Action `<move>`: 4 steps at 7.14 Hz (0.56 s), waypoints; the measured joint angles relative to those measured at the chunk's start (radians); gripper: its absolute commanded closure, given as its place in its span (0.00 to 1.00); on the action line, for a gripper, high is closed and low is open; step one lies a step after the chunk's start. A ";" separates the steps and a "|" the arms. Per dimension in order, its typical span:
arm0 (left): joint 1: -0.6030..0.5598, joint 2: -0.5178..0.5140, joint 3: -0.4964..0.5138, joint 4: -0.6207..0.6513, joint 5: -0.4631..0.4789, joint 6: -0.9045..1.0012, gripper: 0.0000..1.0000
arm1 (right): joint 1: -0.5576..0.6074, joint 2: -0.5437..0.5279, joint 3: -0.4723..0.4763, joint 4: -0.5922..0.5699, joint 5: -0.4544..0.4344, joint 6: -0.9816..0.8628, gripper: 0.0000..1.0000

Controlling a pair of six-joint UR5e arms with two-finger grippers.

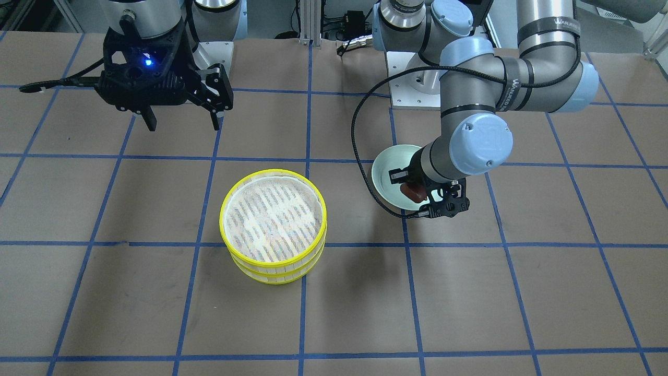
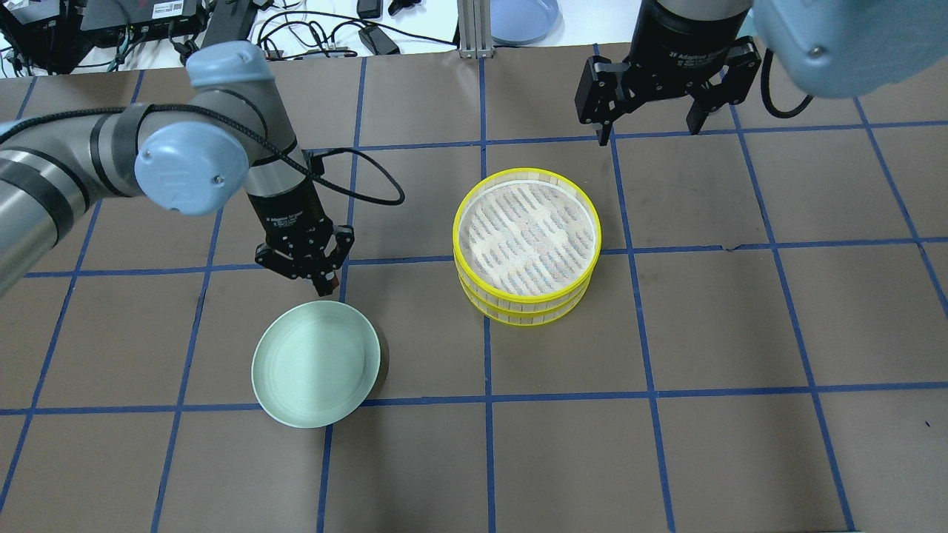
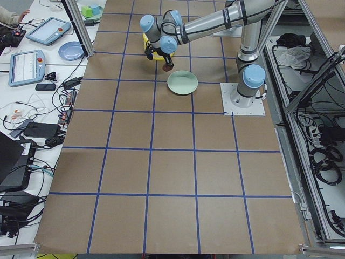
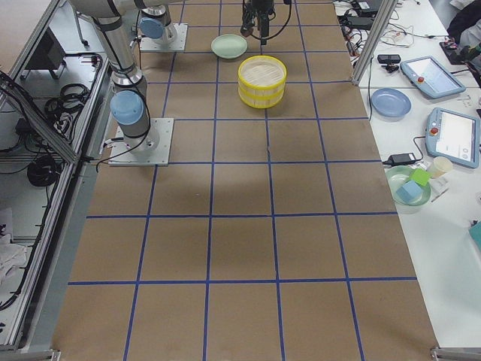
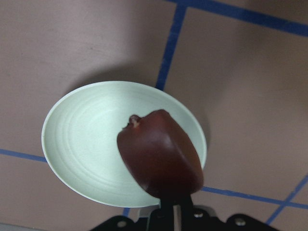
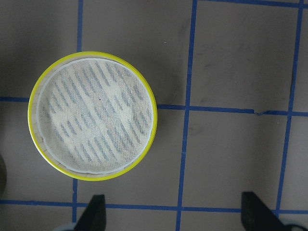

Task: Place buns in different layers of steamer
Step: 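Carry the brown bun into the top steamer tier and release it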

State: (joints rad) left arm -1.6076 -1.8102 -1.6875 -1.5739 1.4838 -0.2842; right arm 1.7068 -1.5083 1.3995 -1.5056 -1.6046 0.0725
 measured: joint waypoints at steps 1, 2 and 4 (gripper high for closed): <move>-0.040 0.010 0.041 -0.001 -0.041 -0.058 1.00 | -0.008 -0.002 -0.010 0.017 0.003 -0.004 0.00; -0.069 0.016 0.058 0.014 -0.097 -0.104 1.00 | -0.026 -0.004 -0.017 0.024 0.005 -0.020 0.00; -0.110 0.006 0.065 0.124 -0.254 -0.229 1.00 | -0.093 -0.008 -0.027 0.027 0.046 -0.100 0.00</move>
State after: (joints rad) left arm -1.7179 -1.8041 -1.6223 -1.4500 1.2300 -0.5130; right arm 1.6135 -1.5163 1.3722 -1.4787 -1.5590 -0.0274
